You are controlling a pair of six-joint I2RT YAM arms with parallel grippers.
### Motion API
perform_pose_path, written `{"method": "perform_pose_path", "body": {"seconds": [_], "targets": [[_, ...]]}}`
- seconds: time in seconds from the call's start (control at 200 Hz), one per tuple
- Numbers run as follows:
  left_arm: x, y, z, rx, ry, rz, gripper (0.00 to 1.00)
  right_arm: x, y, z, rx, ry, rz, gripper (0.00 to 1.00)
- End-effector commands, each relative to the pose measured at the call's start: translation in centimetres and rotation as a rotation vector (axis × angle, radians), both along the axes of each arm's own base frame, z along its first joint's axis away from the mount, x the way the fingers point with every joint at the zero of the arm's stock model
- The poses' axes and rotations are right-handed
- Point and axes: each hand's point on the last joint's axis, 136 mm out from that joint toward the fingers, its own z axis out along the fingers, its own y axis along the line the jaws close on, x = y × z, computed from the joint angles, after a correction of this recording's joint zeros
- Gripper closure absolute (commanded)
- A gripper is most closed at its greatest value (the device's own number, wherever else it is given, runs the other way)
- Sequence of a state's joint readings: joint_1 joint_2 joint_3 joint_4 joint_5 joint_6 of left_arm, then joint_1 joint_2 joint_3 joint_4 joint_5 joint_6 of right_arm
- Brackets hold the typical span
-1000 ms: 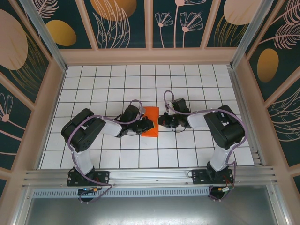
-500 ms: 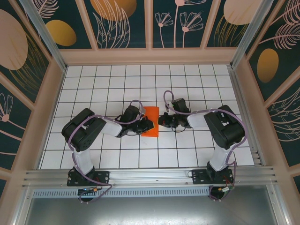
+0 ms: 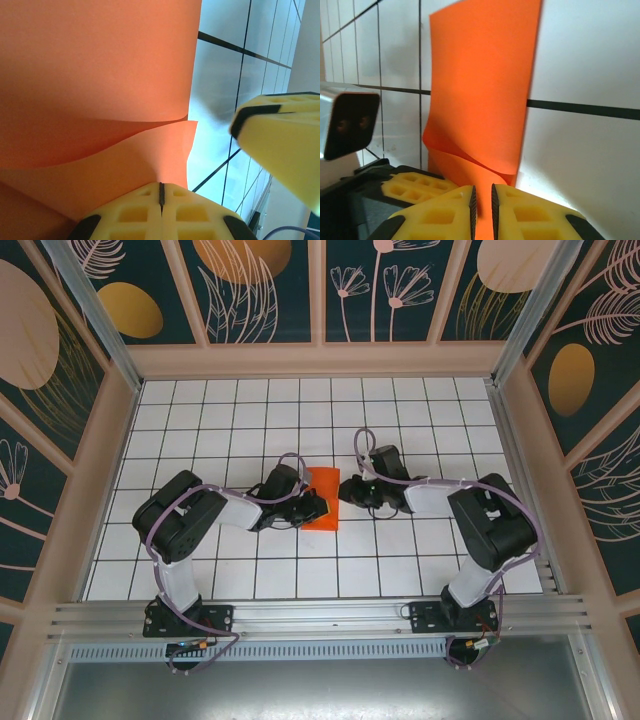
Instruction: Fold a paper plane with a square sheet of paper (pick it up from the middle)
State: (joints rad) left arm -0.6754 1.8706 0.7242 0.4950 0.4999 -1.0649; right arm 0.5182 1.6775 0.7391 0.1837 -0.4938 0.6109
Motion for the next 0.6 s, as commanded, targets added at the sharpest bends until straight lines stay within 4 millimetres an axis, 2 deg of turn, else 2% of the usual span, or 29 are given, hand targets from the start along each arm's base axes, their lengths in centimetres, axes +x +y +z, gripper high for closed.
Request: {"method": "perform_pose_path", "body": {"seconds": [0.0,0.2,0.38,0.49,0.595], "targets": [[-0.7,1.5,-2.7,0.108,0.045,0.02,0.95,-0.7,0.1,0.1,-0.014,0.008,0.002,0.83],[-0.6,1.6,-2.9,0.116,0.053,0.035,0.96,-1.3,1.3,-1.0,-0.022,0.035,0.041,0.94],[-0.6,1.7,-2.8,0.113,0.055,0.041,0.97,-1.1,1.5,-2.3,-0.043,0.059,0.05,0.96],[-0.4,1.4,-2.2,0.1,0.042,0.038,0.97,-0.9,1.4,-3.2,-0.073,0.07,0.052,0.97],[0.1,0.7,-0.2,0.052,-0.011,0.024,0.96,-1.2,0.8,-4.1,-0.119,0.085,0.055,0.97]]}}
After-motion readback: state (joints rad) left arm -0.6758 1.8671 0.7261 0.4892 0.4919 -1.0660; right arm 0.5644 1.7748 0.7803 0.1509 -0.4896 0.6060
